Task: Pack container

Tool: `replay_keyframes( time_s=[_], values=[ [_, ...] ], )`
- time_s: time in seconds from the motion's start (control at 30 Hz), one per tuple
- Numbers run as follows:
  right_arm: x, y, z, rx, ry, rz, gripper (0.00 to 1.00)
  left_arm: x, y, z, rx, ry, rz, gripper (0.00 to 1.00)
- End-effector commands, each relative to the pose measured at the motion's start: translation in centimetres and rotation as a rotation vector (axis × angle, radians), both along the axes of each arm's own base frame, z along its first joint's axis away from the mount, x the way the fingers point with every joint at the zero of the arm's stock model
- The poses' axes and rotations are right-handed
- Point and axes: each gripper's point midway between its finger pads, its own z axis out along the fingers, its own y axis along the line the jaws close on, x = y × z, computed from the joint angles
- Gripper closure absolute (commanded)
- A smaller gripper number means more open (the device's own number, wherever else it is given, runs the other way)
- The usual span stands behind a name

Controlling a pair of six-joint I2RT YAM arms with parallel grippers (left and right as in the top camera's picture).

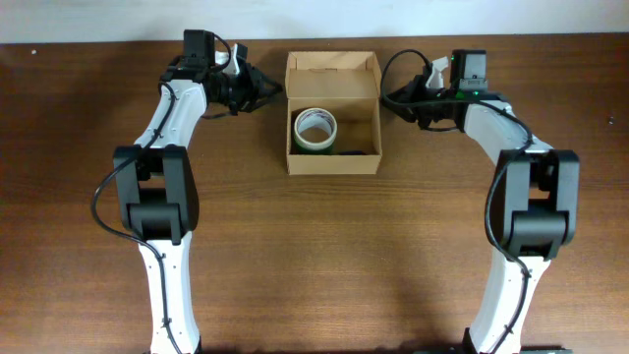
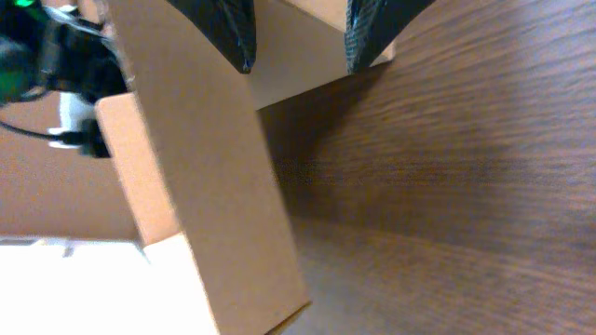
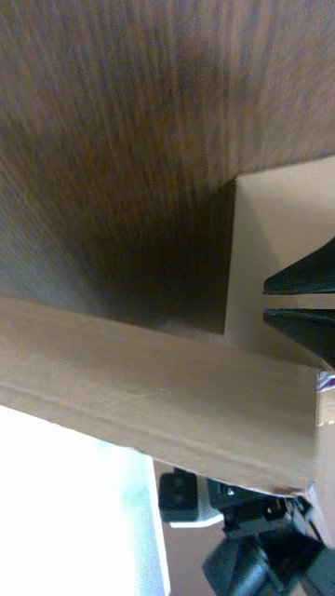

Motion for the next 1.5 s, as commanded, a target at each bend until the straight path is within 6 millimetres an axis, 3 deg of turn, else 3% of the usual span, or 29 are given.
replay_keyframes(
  time_s=[0.0, 0.13, 0.37, 0.6, 0.73, 0.97, 1.27, 1.47],
  values=[
    [0.1, 1.3, -0.2, 0.079, 0.020, 0.032, 0.93, 0.0, -0.7, -0.3, -0.085, 0.053, 0.002, 0.69],
    [0.3, 1.3, -0.5, 0.083, 0.012, 0.036, 0.93, 0.4, -0.8, -0.1, -0.097, 0.054, 0.016, 0.69],
    [1.3, 1.8, 1.3, 0.114, -0.106, 0.074, 0.93, 1.0, -1.4, 1.4, -0.165, 0.027, 0.008, 0.69],
    [1.4, 1.8, 1.6, 0.113, -0.125, 0.082, 0.93, 1.9, -1.8, 3.0, -0.226, -0.011, 0.008, 0.69],
    [1.2, 2.1, 2.0, 0.125, -0.158, 0.117, 0.93, 1.9, -1.8, 3.0, -0.228, -0.006, 0.009, 0.69],
    [1.3, 3.1, 4.7, 0.188, -0.290, 0.206, 0.95, 1.9, -1.8, 3.1, -0.229, -0.009, 0.009, 0.69],
    [1.1, 3.2, 5.1, 0.204, -0.305, 0.227, 0.95, 2.0, -1.6, 3.1, -0.228, -0.014, 0.012, 0.69],
    [1.2, 3.1, 5.2, 0.198, -0.313, 0.221, 0.95, 2.5, -0.5, 2.5, -0.199, -0.004, 0.054, 0.70]
  ],
)
